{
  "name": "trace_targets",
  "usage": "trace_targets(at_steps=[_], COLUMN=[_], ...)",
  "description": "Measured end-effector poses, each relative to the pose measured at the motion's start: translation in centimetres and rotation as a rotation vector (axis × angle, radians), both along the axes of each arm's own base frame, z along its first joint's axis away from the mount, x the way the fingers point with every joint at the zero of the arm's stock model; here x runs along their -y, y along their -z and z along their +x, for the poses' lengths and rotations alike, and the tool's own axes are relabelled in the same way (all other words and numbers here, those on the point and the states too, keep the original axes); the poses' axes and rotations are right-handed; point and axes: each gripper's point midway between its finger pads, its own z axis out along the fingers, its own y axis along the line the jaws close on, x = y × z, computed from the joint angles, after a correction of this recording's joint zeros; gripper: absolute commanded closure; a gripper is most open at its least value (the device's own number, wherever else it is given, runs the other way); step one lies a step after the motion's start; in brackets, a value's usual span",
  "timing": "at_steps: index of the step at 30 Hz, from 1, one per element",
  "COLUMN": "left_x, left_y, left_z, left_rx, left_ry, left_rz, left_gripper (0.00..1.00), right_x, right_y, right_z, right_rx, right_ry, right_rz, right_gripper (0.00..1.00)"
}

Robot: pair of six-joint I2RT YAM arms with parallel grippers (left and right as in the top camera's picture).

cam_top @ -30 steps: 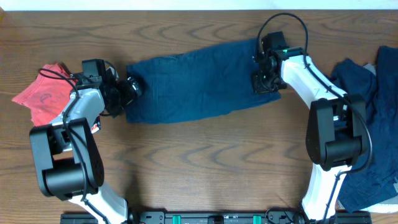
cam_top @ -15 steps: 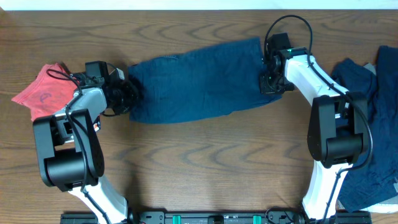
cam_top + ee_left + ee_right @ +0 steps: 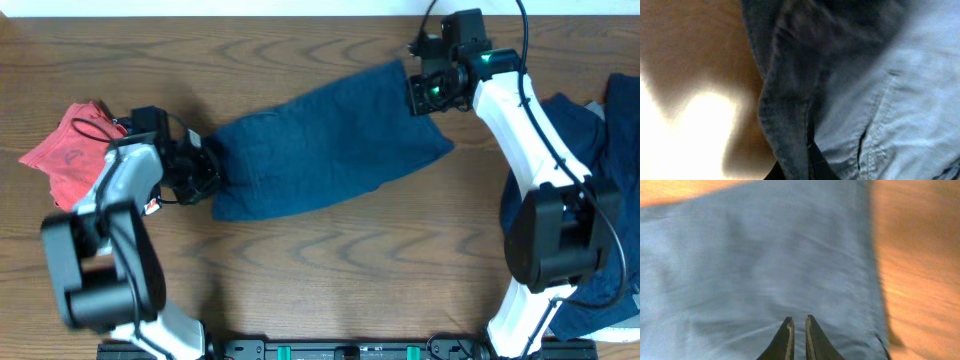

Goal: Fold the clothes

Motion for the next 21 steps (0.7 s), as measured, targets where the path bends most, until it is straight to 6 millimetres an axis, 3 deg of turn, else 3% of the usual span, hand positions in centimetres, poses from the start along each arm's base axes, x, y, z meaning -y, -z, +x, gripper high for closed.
trace_targets(at_steps=[3,7,15,21], left_x=[-0.1,0.1,0.4,1.3], left_y=[-3.7,-7.7,-12.0,-14.8], left_z=[-0.4,-1.7,-3.2,-3.6], left_rx=[0.075,0.148,0.255,0.329], left_ry=[-0.003,-0.005,-0.017,-0.040], left_rz=[0.021,0.038,0.057,0.006], left_gripper=[0.94,0.94,0.94,0.94], right_x=[-3.1,-7.2,-14.3,-19.9], right_y=[-0.2,1.8,6.2,8.5], right_z=[-1.5,-4.3,-10.7,-16.0], right_rx=[0.000,-0.023,-0.059,-0.032], right_ry=[-0.121,-0.259,-0.471,-0.613], right_rz=[0.041,0.064,0.097,0.137], right_gripper=[0.96,0.99,0.99,0.88])
